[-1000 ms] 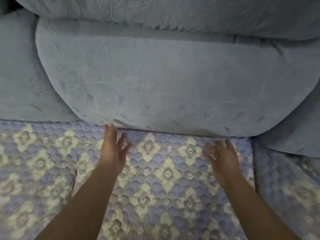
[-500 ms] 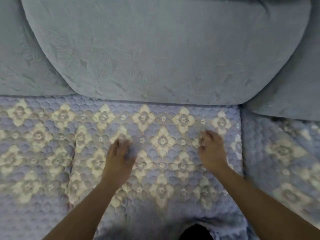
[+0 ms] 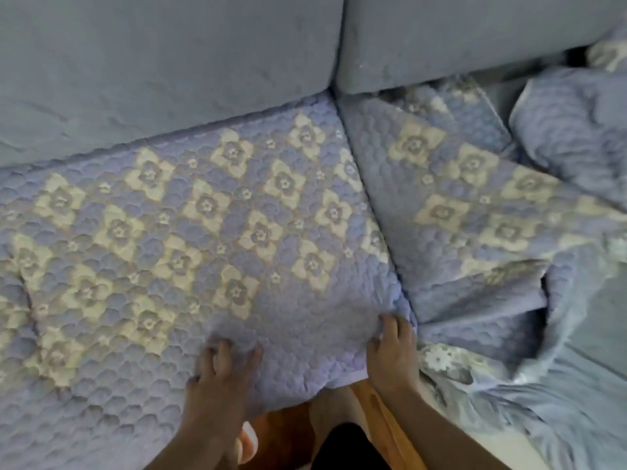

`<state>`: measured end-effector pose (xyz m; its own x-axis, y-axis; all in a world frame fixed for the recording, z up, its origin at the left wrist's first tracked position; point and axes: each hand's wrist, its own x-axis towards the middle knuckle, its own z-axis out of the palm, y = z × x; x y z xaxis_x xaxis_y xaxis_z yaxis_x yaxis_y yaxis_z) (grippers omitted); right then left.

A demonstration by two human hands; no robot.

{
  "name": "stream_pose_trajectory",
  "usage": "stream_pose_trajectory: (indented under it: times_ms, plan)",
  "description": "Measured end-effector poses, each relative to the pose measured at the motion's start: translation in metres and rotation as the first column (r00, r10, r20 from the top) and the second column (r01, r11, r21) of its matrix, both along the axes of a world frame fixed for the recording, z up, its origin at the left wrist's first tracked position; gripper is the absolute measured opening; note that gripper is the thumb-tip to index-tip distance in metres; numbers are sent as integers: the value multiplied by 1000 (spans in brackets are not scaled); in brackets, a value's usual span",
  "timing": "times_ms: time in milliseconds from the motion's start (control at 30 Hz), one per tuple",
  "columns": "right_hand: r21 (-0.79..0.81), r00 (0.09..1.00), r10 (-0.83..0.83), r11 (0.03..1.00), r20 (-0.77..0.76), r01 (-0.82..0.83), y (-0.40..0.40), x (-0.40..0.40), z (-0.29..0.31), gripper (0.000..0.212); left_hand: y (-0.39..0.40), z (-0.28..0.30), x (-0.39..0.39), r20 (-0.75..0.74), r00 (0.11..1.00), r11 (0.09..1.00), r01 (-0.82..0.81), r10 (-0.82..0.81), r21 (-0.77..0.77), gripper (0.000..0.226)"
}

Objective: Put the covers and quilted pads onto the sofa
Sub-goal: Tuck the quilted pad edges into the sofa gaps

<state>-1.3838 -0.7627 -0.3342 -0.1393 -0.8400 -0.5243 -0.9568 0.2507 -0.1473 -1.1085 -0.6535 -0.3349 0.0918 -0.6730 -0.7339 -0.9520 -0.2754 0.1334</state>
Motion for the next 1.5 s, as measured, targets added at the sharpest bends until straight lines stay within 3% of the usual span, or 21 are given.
stream_pose_trajectory:
  times_ms: [100, 167, 233, 267, 367, 467, 533, 600, 633, 700, 800, 900, 967, 1100, 1167, 1233, 1267, 1333, 1367, 1433, 1500]
  plan:
    - [-30, 882, -469, 882, 45, 470, 17, -3, -4, 33, 2, -4, 20, 6, 975, 975, 220, -220, -37, 84]
    - [-4, 682, -727, 684, 78, 730, 26, -5, -7, 39, 8, -6, 28, 30, 957, 957, 289, -288, -9, 88]
    - [41, 438, -878, 453, 191, 890, 37, -9, -7, 47, 14, -10, 27, 89, 943, 947, 320, -320, 8, 83]
    - [101, 360, -903, 391, 236, 915, 40, -12, -3, 46, 15, -11, 25, 109, 939, 945, 326, -325, 14, 78]
    - [246, 251, -913, 337, 321, 909, 38, -32, 1, 42, 4, -2, 13, 111, 953, 959, 284, -284, 11, 52]
    - [311, 161, -906, 295, 390, 904, 21, -53, -9, 39, -32, 7, -12, 37, 975, 963, 222, -219, -154, 32]
    - [414, 47, -914, 227, 403, 882, 11, -65, -36, 48, -63, 12, -42, -56, 965, 930, 231, -257, -287, 31]
    - [492, -83, -911, 139, 403, 859, 10, -78, -83, 56, -98, 11, -80, -154, 939, 896, 232, -308, -380, 44]
    - [548, -182, -906, 64, 383, 834, 7, -79, -90, 53, -116, 10, -101, -192, 918, 886, 252, -346, -389, 52]
    - [607, -256, -910, -6, 326, 795, -3, -73, -65, 39, -150, 8, -145, -245, 863, 872, 350, -442, -342, 56]
    - [565, -265, -927, -73, 266, 822, 6, -79, -69, 16, -196, -17, -188, -194, 745, 755, 558, -639, -343, 57]
    - [493, -337, -933, -235, 128, 838, 41, -97, -89, 27, -225, -39, -209, -117, 652, 646, 682, -749, -342, 52]
    - [415, -431, -900, -369, 63, 832, 61, -107, -91, 21, -232, -38, -212, -79, 553, 543, 765, -829, -345, 52]
    - [412, -483, -870, -408, 94, 815, 70, -109, -91, 7, -239, -41, -197, -62, 434, 427, 835, -899, -347, 57]
    - [419, -474, -874, -393, 105, 819, 66, -107, -88, 10, -244, -48, -192, -18, 399, 373, 840, -917, -393, 55]
    - [354, -331, -939, -280, 92, 892, 66, -105, -82, 13, -249, -55, -195, -9, 396, 355, 813, -918, -462, 48]
    - [295, -189, -979, -157, 81, 942, 67, -101, -75, 18, -251, -59, -198, -21, 402, 359, 793, -915, -491, 44]
    - [141, 158, -975, 181, 159, 973, 70, -85, -56, 19, -258, -65, -199, -39, 431, 385, 758, -902, -526, 37]
    - [39, 342, -901, 364, 266, 930, 66, -74, -46, 15, -262, -66, -200, -32, 445, 395, 758, -895, -520, 35]
    - [-176, 662, -600, 667, 450, 724, 47, -55, -31, 15, -270, -66, -200, 22, 446, 382, 790, -895, -480, 36]
    - [-274, 793, -393, 787, 466, 552, 22, -48, -43, 26, -279, -67, -203, 93, 400, 327, 845, -912, -422, 43]
